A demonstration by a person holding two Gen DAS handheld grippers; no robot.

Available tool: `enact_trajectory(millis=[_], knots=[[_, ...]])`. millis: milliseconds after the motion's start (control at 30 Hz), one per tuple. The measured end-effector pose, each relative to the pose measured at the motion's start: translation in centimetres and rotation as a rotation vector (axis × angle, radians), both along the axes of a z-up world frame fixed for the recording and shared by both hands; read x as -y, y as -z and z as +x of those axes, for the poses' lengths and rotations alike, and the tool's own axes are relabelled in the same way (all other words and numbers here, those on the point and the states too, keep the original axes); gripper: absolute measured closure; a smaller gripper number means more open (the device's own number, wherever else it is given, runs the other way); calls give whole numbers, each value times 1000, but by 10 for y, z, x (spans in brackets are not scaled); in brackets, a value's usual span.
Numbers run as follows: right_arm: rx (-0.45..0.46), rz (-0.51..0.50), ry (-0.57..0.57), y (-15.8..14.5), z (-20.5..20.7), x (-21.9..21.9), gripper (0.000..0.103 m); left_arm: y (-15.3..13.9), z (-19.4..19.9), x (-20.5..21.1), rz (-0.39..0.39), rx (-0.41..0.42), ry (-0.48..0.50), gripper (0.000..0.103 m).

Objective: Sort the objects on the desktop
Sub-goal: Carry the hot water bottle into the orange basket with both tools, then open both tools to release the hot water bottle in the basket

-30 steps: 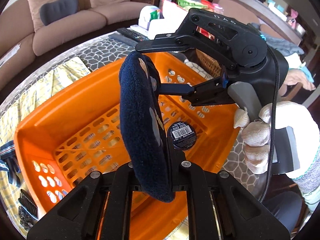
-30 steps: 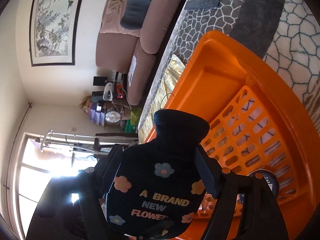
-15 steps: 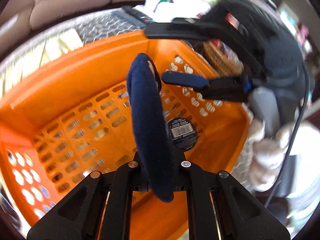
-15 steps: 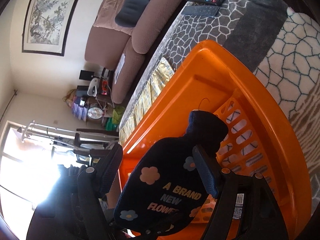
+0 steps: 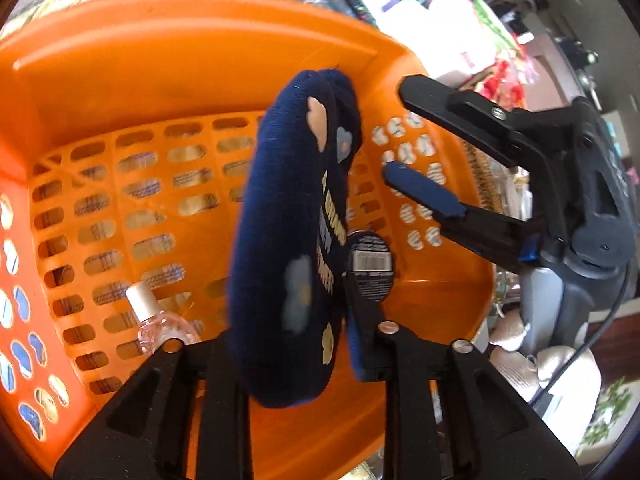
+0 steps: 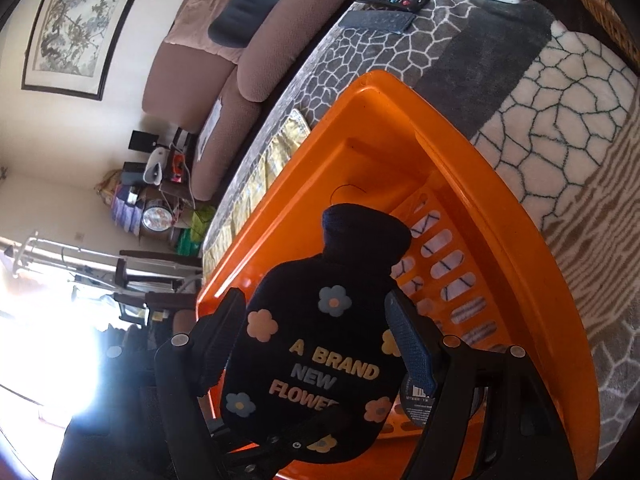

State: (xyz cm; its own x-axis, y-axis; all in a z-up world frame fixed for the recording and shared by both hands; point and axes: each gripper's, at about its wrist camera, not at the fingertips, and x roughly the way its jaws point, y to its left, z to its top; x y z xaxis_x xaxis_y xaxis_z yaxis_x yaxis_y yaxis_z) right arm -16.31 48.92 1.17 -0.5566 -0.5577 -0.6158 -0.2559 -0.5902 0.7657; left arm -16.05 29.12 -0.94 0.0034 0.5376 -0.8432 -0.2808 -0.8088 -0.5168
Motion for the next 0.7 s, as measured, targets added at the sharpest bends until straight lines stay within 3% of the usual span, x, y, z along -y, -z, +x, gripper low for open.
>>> enact_trajectory(millis=[333,433,567,633,700], knots=[[15,63,-35,-1,0,8,27,-11,17,7,-147,-106,33,41],[19,64,-34,1,0,7,27,-13,21,3,-168,-116,52,41],[24,56,-26,3,2,6,27,-23,22,-13,-279,-172,75,40],[27,57,-23,3,3,4,27,-34,25,-13,-350,-221,67,35],[31,61,-26,2,4,3,26,-45,27,-12,-412,-290,61,23]])
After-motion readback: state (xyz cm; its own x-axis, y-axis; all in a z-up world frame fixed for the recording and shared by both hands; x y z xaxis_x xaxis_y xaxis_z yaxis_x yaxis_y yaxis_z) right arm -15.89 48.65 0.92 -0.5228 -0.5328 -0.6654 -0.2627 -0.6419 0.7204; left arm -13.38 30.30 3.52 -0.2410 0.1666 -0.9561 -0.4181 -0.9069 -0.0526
